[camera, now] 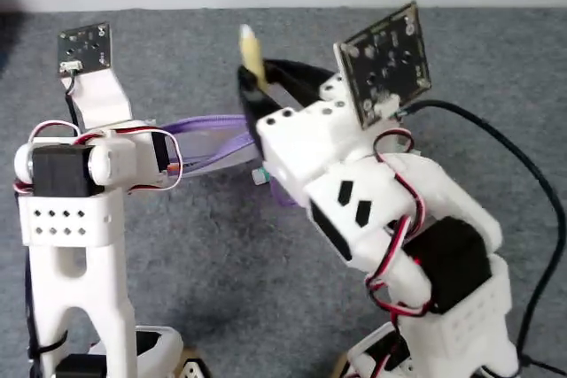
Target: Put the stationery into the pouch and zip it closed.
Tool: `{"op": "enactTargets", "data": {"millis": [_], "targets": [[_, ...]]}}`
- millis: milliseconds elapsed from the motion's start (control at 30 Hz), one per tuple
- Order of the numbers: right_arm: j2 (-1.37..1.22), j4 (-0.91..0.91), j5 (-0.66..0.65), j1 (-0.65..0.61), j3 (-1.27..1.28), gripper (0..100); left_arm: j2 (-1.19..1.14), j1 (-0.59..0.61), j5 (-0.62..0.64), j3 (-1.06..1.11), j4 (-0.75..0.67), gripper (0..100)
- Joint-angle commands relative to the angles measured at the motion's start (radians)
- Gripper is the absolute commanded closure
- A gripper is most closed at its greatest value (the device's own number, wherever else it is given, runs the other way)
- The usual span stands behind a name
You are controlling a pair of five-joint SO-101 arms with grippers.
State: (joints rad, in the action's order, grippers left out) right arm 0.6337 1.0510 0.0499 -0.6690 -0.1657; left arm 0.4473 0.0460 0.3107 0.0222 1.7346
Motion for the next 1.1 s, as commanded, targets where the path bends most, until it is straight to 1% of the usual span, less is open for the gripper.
{"op": "enactTargets", "data": {"millis": [0, 167, 333, 467, 633, 767, 900, 967, 1067], "targets": [[0.022, -0.110, 0.011, -0.050, -0.021, 99.1, 0.005, -0.009, 0.011, -0.056, 0.020, 98], [0.021, -0.156, 0.011, -0.061, -0.021, 99.1, 0.029, -0.003, 0.002, -0.051, 0.021, 98], [0.030, -0.156, 0.011, -0.058, -0.021, 99.1, 0.104, 0.009, -0.118, -0.004, 0.021, 98], [0.028, -0.156, 0.011, -0.058, -0.021, 99.1, 0.135, 0.087, -0.129, 0.061, 0.021, 98], [0.022, -0.151, 0.011, -0.056, -0.020, 99.1, 0.172, 0.175, -0.212, 0.110, 0.023, 98], [0.021, -0.154, 0.012, -0.056, -0.017, 99.1, 0.198, 0.184, -0.218, 0.120, 0.023, 98], [0.007, -0.156, 0.015, -0.061, -0.017, 99.1, 0.170, 0.180, -0.213, 0.185, 0.021, 98], [-0.005, -0.159, 0.020, -0.062, -0.018, 99.1, 0.158, 0.183, -0.201, 0.200, 0.021, 94], [-0.021, -0.205, 0.068, -0.084, -0.018, 99.1, 0.152, 0.184, -0.098, 0.202, 0.021, 81]]}}
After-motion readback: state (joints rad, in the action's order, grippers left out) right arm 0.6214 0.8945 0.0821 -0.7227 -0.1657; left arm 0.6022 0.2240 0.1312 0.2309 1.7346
